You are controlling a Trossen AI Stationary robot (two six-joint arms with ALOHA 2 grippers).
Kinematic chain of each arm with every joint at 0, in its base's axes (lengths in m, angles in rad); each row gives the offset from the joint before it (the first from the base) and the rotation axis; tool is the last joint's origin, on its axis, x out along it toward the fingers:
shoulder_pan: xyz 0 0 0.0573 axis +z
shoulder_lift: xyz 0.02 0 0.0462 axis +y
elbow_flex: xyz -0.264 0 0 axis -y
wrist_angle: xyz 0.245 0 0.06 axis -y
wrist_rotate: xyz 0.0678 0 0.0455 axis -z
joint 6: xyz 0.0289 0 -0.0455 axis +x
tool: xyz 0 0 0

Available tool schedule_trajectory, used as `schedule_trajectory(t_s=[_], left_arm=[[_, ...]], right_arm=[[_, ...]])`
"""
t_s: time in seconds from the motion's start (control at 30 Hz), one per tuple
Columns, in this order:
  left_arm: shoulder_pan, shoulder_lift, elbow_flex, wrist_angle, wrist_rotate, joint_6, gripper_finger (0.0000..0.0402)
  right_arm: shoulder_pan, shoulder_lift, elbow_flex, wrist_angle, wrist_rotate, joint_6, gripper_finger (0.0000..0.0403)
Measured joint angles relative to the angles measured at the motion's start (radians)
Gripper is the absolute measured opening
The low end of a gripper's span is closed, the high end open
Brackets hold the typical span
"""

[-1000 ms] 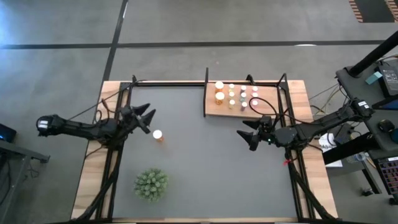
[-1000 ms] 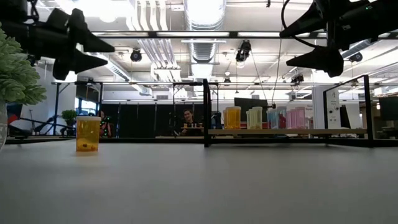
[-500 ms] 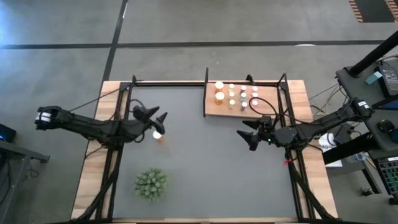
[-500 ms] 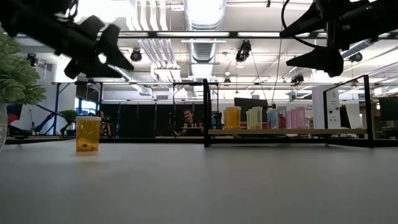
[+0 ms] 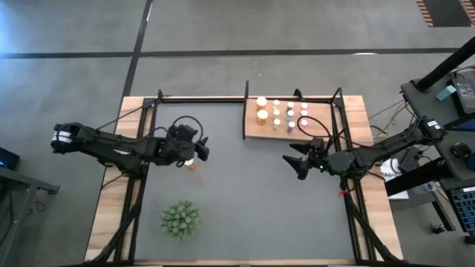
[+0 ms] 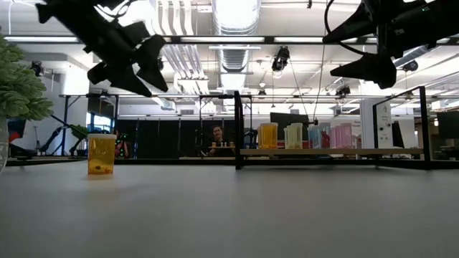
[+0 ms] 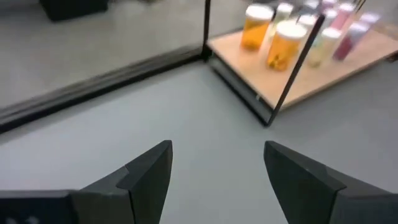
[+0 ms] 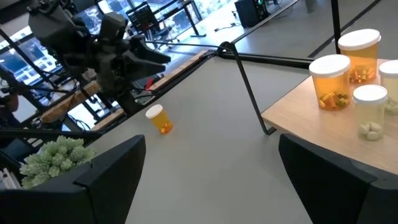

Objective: Pick and place medicine bottles onto shelf by color
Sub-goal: Put the orange pill bottle on the shelf aligned with the other orange pill bottles

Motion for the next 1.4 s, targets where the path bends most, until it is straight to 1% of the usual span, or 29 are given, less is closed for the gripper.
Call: schedule_trajectory(t_s=[0.17,0.33,0.4,0.5,0.6,0.7,0.8,0.9,1.03,1.07,1.1,1.2,1.4], left_arm=[[0.036,0.070,0.098,-0.186,0.081,-0.097,0.0238],[0.075,0.142,0.208,-0.433,0.207,-0.235,0.0238],[0.076,0.168,0.241,-0.508,0.228,-0.269,0.0238],[0.075,0.195,0.260,-0.570,0.237,-0.334,0.0238],[0.073,0.211,0.260,-0.582,0.251,-0.391,0.0238],[0.064,0.227,0.248,-0.586,0.260,-0.416,0.0238],[0.049,0.230,0.240,-0.586,0.266,-0.462,0.0252],[0.034,0.229,0.231,-0.600,0.265,-0.501,0.0289],[0.019,0.225,0.212,-0.608,0.264,-0.555,0.0365],[0.014,0.225,0.206,-0.610,0.264,-0.563,0.0382],[0.008,0.225,0.199,-0.608,0.264,-0.568,0.0390],[-0.019,0.225,0.187,-0.606,0.256,-0.586,0.0383],[-0.080,0.226,0.141,-0.582,0.194,-0.614,0.0378]], right_arm=[[0.000,0.000,0.000,0.000,0.000,0.000,0.0358],[0.000,0.000,0.000,0.000,0.000,0.000,0.0358],[0.000,0.000,0.000,0.000,0.000,0.000,0.0358],[0.000,0.000,0.000,0.000,0.000,0.000,0.0358],[0.000,0.000,0.000,-0.001,0.000,0.000,0.0358],[0.000,0.000,0.000,-0.001,0.000,0.000,0.0358],[0.000,0.000,0.000,0.000,0.000,0.000,0.0358],[0.000,0.000,0.000,-0.001,0.000,0.000,0.0358],[0.000,0.000,0.000,0.000,0.000,0.000,0.0358],[0.000,0.000,0.000,0.000,0.000,0.000,0.0358],[0.000,0.000,0.000,0.000,0.000,0.000,0.0358],[0.000,0.000,0.000,0.000,0.000,0.000,0.0358],[0.000,0.000,0.000,0.000,0.000,0.000,0.0358]])
